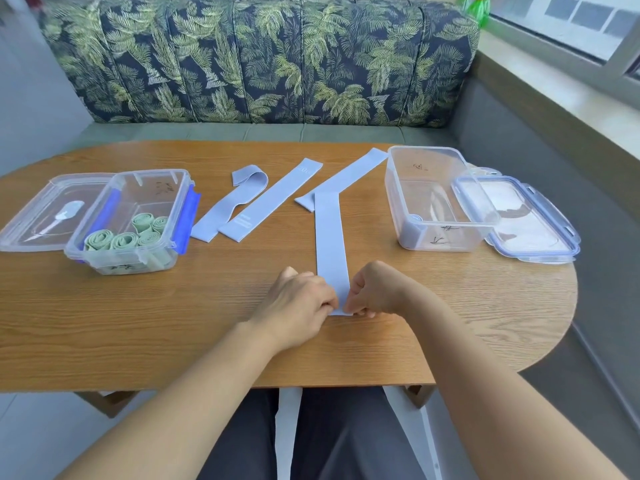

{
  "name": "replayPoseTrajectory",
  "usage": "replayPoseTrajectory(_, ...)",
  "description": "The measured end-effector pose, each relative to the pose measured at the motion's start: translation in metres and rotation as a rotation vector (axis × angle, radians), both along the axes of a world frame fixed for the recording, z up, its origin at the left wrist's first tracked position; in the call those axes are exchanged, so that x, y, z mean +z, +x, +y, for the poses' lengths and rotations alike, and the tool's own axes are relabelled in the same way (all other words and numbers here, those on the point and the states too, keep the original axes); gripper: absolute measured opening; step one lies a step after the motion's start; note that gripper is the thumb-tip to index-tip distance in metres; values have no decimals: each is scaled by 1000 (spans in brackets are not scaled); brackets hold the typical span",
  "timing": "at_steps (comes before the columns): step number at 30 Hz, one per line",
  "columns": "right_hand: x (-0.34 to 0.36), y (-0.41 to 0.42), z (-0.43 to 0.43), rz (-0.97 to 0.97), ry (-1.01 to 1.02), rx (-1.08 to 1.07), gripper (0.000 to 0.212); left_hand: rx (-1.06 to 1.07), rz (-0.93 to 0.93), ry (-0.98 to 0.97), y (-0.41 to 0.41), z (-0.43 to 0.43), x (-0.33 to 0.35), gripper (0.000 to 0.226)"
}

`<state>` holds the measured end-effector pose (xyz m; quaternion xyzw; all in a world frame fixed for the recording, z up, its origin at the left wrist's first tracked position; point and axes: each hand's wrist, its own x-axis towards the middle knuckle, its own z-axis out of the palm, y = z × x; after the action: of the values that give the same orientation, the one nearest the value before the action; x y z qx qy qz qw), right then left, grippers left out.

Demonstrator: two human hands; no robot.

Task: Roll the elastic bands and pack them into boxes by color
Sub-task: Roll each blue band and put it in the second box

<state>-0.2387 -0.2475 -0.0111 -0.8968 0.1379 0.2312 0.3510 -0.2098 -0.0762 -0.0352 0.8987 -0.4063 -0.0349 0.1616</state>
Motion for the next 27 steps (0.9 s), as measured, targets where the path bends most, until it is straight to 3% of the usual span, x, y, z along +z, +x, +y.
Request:
replayPoseTrajectory(6,-6,-13,-7,-102,104,-54,9,-25,-76,-18,0,1,-2,16)
replayPoseTrajectory(10,-13,-34,-8,-454,49,-153,5,-8,-72,-46,0,2,-6,16)
replayPoseTrajectory(16,-35,-47,11,-731,-193,120,9,3,-157,-126,0,4,-15,16)
replayPoseTrajectory(27,-30,-33,13,-628,-273,143,20,130,-89,-154,-2,3,-13,10)
